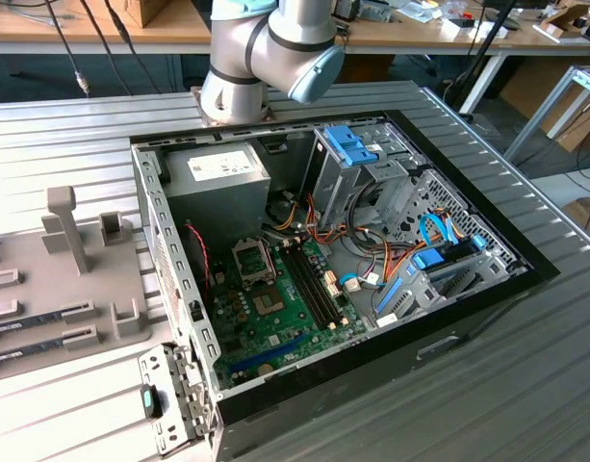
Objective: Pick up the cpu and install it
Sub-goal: 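Pick up the cpu and move it towards the insertion slot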
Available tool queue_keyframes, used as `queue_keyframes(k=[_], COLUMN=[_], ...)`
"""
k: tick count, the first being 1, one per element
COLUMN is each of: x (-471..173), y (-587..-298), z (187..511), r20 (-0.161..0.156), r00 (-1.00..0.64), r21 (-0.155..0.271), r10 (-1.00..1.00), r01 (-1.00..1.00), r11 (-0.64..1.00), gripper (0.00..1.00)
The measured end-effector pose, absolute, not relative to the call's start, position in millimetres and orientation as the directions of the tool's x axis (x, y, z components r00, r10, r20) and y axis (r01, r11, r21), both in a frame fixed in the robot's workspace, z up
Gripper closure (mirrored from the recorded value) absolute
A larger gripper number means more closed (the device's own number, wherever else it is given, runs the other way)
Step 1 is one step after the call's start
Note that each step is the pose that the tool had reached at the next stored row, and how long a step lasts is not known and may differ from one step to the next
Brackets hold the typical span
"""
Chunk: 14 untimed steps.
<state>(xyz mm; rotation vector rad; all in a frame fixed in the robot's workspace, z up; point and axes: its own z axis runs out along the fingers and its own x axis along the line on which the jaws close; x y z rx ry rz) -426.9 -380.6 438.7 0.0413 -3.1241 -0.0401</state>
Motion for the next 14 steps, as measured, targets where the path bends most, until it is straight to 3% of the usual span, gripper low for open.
queue_keyframes(k=[14], x=[-421.7], y=[-381.6], z=[438.7], r20=[0.017], r00=[-1.000], r21=[0.026], r10=[-0.027], r01=[-0.026], r11=[0.999], gripper=[0.53])
